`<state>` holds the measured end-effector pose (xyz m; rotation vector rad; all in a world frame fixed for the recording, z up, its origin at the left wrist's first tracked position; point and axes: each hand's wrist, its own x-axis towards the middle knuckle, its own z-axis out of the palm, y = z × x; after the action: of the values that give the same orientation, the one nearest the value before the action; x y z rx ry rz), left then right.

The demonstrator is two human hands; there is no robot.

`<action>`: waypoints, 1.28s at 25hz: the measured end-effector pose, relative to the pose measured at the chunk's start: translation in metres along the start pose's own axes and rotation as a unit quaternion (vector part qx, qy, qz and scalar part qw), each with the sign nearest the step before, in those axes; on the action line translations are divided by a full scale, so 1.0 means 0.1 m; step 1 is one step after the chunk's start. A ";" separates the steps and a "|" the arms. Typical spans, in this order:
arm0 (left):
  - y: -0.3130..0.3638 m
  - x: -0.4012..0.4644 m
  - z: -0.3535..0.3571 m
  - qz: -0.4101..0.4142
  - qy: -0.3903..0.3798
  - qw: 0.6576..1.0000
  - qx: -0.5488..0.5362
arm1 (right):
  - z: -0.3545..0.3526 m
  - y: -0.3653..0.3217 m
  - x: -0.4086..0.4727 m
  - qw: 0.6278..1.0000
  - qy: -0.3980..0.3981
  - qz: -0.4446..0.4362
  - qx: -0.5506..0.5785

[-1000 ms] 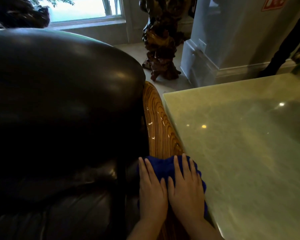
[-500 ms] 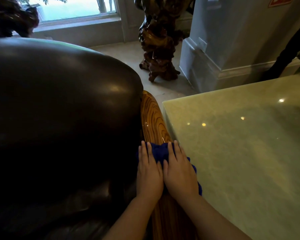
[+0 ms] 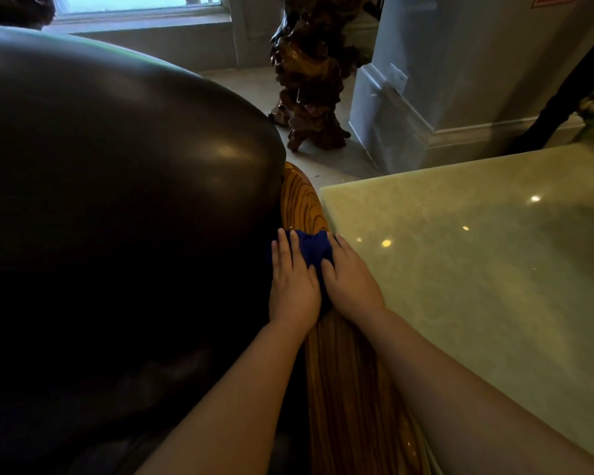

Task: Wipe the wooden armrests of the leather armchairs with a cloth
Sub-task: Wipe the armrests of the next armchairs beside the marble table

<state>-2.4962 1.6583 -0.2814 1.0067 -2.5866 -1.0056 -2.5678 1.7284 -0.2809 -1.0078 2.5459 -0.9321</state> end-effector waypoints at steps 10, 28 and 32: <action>-0.05 -1.41 0.00 -0.010 -0.087 0.992 -0.087 | -0.21 0.06 -1.28 1.000 -0.024 -0.002 -0.016; 0.14 -2.97 -0.53 0.031 -0.089 0.996 0.012 | -0.94 -0.12 -2.88 0.992 -0.062 0.011 -0.109; 0.63 -2.95 -1.12 0.049 -0.117 0.992 -0.012 | -1.54 -0.50 -2.86 0.994 -0.062 0.024 -0.082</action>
<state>-2.2635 1.8262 -0.1365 0.7896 -2.7703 -1.1897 -2.4004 1.9690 -0.1317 -1.0099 2.5614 -0.6346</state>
